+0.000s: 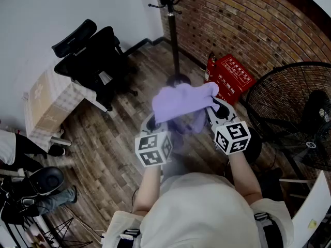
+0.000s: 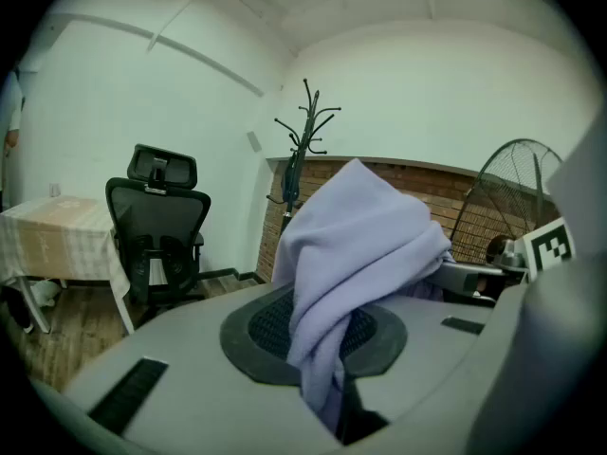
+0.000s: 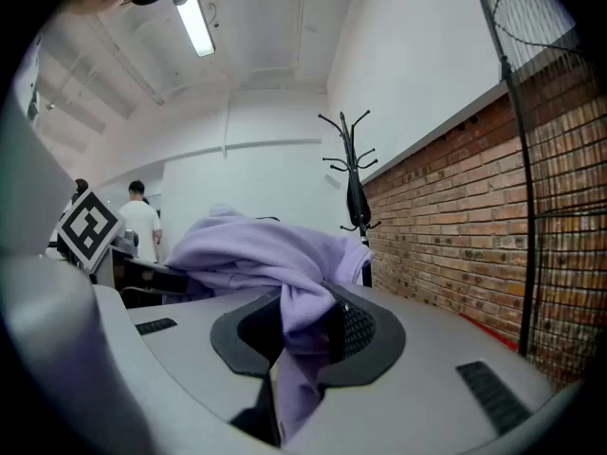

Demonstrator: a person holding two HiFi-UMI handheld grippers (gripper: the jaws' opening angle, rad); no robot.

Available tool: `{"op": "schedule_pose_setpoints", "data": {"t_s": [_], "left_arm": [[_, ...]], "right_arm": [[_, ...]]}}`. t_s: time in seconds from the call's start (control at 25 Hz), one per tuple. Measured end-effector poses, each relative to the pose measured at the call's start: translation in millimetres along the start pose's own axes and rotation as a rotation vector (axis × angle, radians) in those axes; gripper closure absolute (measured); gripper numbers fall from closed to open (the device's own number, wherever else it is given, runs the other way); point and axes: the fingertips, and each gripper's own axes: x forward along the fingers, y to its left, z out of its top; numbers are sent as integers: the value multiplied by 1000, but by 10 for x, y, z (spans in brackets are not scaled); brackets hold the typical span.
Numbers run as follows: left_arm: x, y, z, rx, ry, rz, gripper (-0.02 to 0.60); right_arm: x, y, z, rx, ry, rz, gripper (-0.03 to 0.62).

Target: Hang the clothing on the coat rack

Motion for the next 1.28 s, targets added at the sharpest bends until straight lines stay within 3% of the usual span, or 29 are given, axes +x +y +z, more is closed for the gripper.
{"op": "schedule_pose_setpoints", "data": {"t_s": [0.28, 0.52, 1.28], "left_arm": [[-390, -293, -201, 31, -3, 44, 538], [-538, -285, -206, 36, -4, 61, 538], [-119, -69, 45, 17, -17, 33, 538]], "right_arm": [[-492, 52, -78, -5, 3, 29, 526], [-594, 170, -96, 7, 0, 58, 525], [-183, 68, 39, -1, -12, 42, 525]]}}
